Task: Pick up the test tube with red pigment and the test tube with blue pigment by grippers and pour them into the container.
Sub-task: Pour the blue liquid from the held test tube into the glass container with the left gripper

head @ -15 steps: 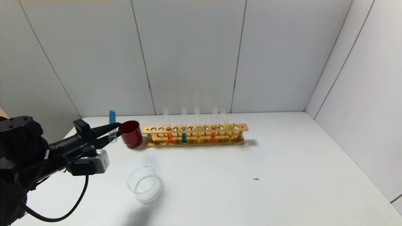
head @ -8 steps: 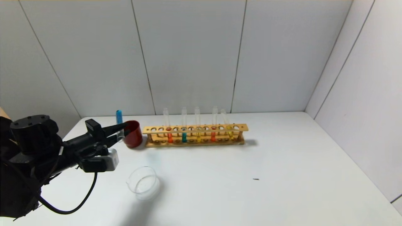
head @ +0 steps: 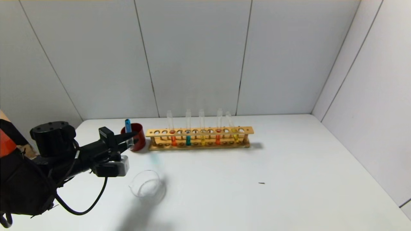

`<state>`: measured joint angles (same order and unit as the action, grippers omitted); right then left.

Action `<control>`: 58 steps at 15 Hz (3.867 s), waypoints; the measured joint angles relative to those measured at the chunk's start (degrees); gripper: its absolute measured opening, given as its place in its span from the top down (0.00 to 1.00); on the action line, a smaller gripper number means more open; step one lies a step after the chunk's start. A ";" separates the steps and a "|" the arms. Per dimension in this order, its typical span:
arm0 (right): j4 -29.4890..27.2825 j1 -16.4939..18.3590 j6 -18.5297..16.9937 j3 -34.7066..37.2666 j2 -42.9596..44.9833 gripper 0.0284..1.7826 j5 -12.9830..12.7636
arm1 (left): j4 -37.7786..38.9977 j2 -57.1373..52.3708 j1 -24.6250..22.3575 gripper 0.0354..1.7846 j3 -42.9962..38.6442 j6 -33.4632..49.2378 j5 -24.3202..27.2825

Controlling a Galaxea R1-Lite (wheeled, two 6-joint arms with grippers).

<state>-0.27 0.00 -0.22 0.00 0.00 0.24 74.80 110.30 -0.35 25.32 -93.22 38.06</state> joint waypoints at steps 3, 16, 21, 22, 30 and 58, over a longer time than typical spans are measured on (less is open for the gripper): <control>0.00 0.00 0.00 0.00 0.00 0.02 0.00 | 0.06 2.62 1.15 0.84 1.85 0.02 -0.46; 0.00 0.00 0.00 0.00 0.00 0.02 0.00 | 0.00 5.07 2.36 0.84 2.21 -7.02 -1.62; 0.02 0.00 0.01 0.00 0.00 0.02 0.00 | 0.00 4.89 3.16 0.84 0.89 -10.45 -2.17; 0.00 0.00 0.01 0.00 0.00 0.02 0.00 | 0.04 4.83 3.13 0.84 0.80 -10.97 -2.18; 0.02 0.00 0.00 0.00 0.00 0.02 0.00 | 0.15 5.16 3.18 0.84 1.16 -15.63 -3.86; 0.00 0.00 0.00 0.00 0.00 0.02 -0.02 | 3.17 3.01 3.22 0.84 -0.27 -20.57 -3.56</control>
<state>-0.27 0.00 -0.22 0.00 0.00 0.22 77.97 113.31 2.86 25.05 -113.79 34.50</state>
